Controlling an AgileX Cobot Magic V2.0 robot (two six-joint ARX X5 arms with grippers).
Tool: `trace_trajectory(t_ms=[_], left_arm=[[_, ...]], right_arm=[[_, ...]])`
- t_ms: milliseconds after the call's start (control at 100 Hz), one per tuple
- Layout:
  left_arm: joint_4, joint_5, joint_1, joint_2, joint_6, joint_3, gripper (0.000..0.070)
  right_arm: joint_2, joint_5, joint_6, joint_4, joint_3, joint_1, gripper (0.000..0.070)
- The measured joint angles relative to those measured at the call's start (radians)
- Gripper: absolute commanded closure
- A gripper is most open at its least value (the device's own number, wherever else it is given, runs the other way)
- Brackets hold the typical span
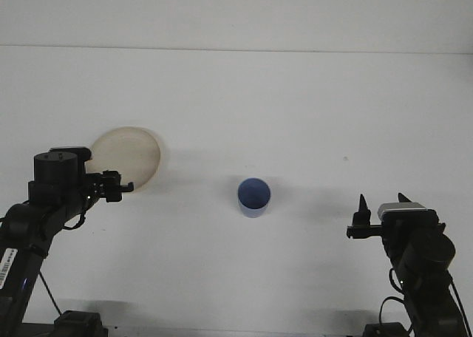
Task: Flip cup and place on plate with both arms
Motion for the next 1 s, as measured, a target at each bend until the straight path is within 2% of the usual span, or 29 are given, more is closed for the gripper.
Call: trace_trajectory(t_ms=[50,240,390,650,1000], left_arm=[[-0.008,0.0,0.0,0.0,0.002,0.0,0.0194],[-0.036,0.0,0.0,0.0,0.011,0.0,0.0195],[-0.12,0.0,-0.034,0.024,0.017,0.052,0.0195],[-0.17,0.0,-0.236,0.165,0.017,0.265,0.0195],[-0.174,0.0,-0.507,0.49,0.002,0.49,0.0195]], right_arm=[[0.0,0.0,0.0,0.0,0.0,0.0,0.0152],[0.0,0.0,0.0,0.0,0.0,0.0,0.0152],[0.0,0.0,0.0,0.0,0.0,0.0,0.0152],[0.0,0.0,0.0,0.0,0.0,0.0,0.0152],[0.0,0.0,0.0,0.0,0.0,0.0,0.0152]])
